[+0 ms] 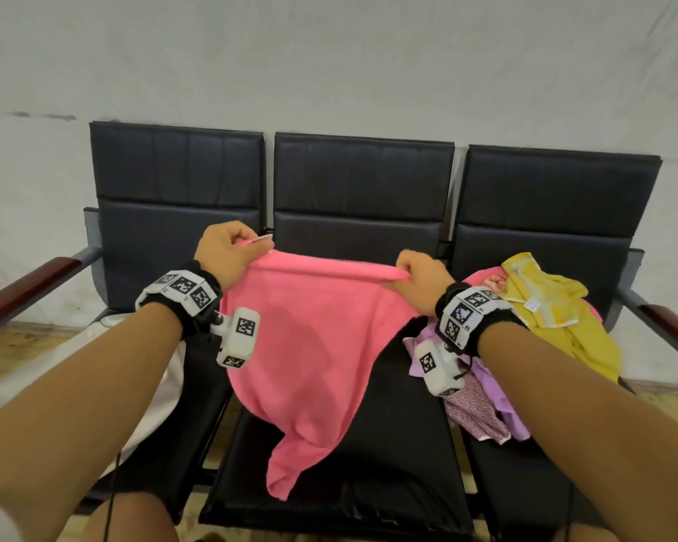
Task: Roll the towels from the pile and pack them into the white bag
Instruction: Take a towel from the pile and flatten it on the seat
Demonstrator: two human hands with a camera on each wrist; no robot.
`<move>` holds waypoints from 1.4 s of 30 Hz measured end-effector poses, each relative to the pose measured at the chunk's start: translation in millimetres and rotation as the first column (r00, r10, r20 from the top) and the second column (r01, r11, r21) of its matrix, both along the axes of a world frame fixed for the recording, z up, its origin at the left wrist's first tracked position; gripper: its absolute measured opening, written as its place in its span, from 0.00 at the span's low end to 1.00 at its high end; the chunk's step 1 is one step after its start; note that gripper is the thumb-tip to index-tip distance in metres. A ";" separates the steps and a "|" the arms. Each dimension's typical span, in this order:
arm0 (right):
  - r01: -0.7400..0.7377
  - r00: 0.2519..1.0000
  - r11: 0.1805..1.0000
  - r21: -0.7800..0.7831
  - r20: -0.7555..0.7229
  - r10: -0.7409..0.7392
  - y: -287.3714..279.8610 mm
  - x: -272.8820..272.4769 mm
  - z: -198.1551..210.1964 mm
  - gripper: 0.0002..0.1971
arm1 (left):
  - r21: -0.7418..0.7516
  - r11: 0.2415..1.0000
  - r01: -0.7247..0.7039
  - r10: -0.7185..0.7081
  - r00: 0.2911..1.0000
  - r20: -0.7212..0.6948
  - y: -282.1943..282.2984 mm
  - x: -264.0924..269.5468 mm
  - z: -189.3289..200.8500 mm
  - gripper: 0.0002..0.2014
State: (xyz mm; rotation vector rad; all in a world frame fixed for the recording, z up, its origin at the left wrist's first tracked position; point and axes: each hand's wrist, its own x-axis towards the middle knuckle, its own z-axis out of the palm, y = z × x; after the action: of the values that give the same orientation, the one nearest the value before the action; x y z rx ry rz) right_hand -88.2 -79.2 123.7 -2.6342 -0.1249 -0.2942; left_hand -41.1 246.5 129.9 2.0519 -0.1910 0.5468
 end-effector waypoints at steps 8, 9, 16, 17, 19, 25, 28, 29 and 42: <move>-0.133 0.976 0.943 -0.304 -0.206 0.071 -16.1 -1.1 22.0 0.13 | 0.113 0.994 0.005 0.007 0.994 -0.109 11.7 3.1 -4.6 0.17; -0.117 0.977 0.962 -0.248 -0.205 0.066 -20.7 -0.3 19.8 0.13 | 0.096 0.995 0.027 -0.015 0.992 -0.123 9.4 1.5 -7.4 0.16; 0.027 0.965 0.989 -0.146 -0.256 -0.064 -26.5 -0.6 4.0 0.25 | 0.226 0.943 0.244 -0.159 0.928 -0.338 5.6 3.1 -34.5 0.12; 0.057 0.970 0.987 -0.153 -0.225 -0.091 -26.8 2.2 0.1 0.24 | 0.262 0.935 0.239 -0.137 0.924 -0.356 7.0 8.0 -38.4 0.13; 0.141 0.971 0.990 0.013 -0.196 -0.136 -27.1 9.9 -10.8 0.21 | 0.378 0.901 0.215 -0.056 0.919 -0.390 8.1 16.2 -45.3 0.14; 0.205 0.976 0.492 0.846 -0.216 -0.035 -0.1 35.1 -24.5 0.07 | -0.015 1.000 0.021 -0.025 0.912 -0.410 -20.6 28.2 -31.7 0.09; 0.119 0.988 0.458 0.881 -0.058 -0.146 13.4 54.7 0.1 0.05 | -0.457 0.889 -0.017 -0.133 0.947 -0.294 -31.7 39.4 -2.0 0.06; 0.082 0.981 0.507 0.858 0.020 -0.192 16.4 59.9 14.2 0.08 | -0.514 0.858 -0.004 -0.132 0.965 -0.227 -33.9 43.6 10.7 0.05; -0.092 0.881 0.891 0.444 0.453 -0.134 0.4 54.3 96.7 0.24 | -0.282 0.959 -0.022 0.092 0.968 0.235 -33.5 41.1 84.8 0.05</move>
State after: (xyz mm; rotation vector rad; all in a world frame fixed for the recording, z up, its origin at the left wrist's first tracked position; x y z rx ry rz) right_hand -33.9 -78.8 220.4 -2.0497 -0.1642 -0.8675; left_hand 0.0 213.0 214.7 1.7177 -0.1895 0.8189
